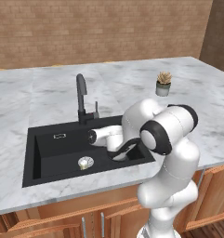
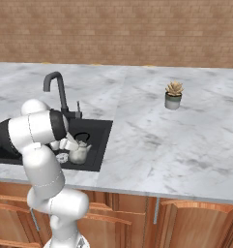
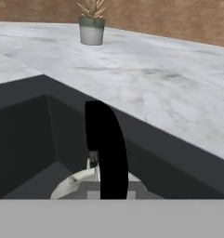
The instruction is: Open the cabinet, pick the kettle from the cabinet, and place it in the sink.
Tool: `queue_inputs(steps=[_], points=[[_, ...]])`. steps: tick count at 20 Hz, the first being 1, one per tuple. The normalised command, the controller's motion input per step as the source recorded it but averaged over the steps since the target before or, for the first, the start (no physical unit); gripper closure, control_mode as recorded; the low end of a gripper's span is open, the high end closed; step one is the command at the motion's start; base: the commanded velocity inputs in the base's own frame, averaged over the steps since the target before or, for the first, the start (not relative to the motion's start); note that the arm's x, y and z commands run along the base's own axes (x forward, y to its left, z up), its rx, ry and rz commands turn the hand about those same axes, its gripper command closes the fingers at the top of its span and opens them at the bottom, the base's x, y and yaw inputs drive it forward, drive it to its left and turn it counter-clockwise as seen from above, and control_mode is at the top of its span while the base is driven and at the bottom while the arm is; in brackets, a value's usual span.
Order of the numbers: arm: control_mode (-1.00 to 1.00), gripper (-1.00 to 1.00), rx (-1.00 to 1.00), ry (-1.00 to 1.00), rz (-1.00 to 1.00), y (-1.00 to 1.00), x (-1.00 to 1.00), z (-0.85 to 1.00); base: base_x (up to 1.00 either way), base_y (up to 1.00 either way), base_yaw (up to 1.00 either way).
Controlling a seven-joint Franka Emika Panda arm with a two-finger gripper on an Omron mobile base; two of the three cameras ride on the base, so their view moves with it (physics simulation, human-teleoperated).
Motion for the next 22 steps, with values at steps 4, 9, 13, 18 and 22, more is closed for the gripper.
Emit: queue_inputs(steps=[4,9,13,18,22], points=[[-1.00,1.00,0.04,-0.11,-0.03,0.00,-0.01,-0.30,0.00,0.00,0.00],[-1.00,1.00,0.02,-0.11,-0.06,0.00,-0.02,-0.35,0.00,0.00,0.00],[-1.00,1.00,0.02,-0.09,-0.07,0.00,-0.02,-0.40,0.00,0.00,0.00],[-1.00,1.00,0.03,-0.07,-0.07,0.00,-0.01,-0.45,0.00,0.00,0.00],[-1.00,1.00,0.04,-0.06,-0.07,0.00,-0.01,-0.47,0.00,0.00,0.00]])
